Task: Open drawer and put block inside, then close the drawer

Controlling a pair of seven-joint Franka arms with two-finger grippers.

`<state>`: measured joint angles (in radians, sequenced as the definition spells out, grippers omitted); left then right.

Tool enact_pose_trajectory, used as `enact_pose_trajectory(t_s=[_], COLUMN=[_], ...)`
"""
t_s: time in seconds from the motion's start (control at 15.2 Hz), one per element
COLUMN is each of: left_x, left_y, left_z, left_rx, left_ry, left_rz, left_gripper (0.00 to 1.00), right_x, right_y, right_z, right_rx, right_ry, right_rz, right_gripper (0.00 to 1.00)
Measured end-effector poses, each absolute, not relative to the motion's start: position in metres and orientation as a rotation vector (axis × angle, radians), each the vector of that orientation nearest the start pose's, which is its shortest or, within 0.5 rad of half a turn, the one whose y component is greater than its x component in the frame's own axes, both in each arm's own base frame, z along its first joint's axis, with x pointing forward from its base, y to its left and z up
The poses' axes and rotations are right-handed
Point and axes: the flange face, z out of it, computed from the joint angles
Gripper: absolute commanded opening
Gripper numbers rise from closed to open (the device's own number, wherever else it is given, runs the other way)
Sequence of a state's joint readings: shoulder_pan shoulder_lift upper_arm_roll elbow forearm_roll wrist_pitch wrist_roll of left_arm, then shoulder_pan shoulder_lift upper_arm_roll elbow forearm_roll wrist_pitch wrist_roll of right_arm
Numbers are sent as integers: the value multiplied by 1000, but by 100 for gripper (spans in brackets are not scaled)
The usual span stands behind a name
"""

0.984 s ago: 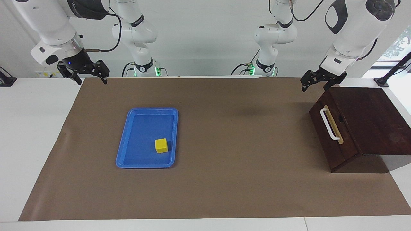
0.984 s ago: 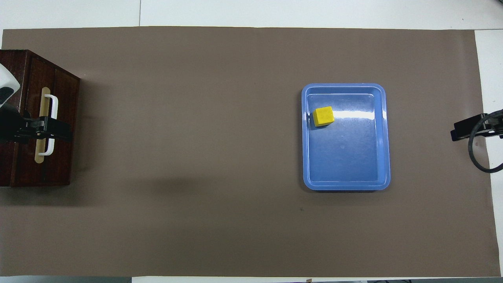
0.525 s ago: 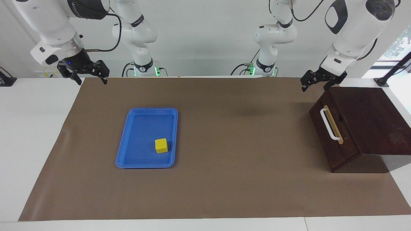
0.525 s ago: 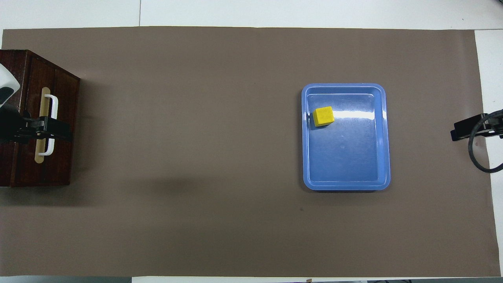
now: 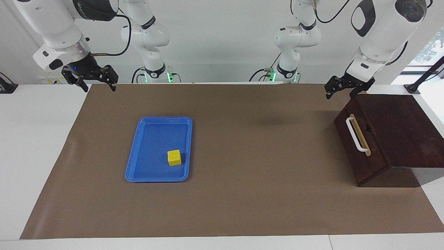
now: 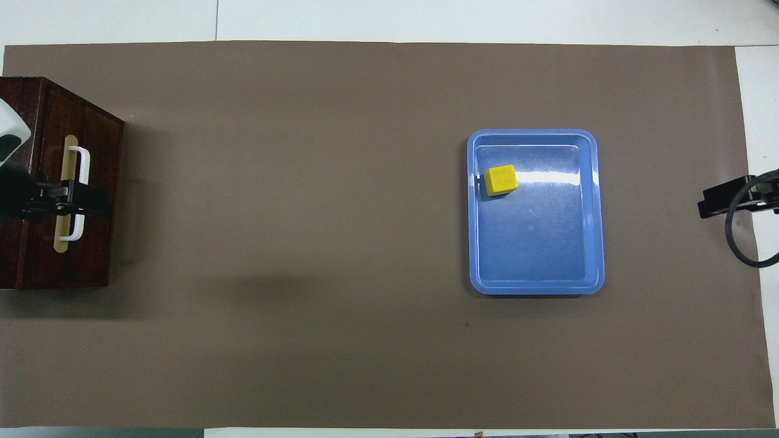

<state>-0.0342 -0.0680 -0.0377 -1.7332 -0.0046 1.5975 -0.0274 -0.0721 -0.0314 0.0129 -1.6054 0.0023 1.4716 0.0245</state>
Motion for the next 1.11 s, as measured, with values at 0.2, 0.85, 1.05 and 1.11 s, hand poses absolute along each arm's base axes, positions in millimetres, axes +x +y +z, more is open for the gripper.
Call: enact_pose_trajectory(t_s=[0.2,0.85,1.05,1.11], left_x=[531,542,558,564], left_y=[-45,-75,-71,-67], left_z=[587,537,510,500], left_rx=[-3131,-2803,-2757,-2752], left_ry=[88,291,322,320], left_rz=[89,-46,-50,-53], left_gripper=[100,100,100,100], right_x=[536,623,633,635], right_y=[-22,12,15,16], right_z=[604,462,425,411], right_rx=[-3026,-2290,-2128,-2081], right_ry=[473,1431,1546,1577], right_rz=[202,519,665,713], right_gripper=[100,100,100,100])
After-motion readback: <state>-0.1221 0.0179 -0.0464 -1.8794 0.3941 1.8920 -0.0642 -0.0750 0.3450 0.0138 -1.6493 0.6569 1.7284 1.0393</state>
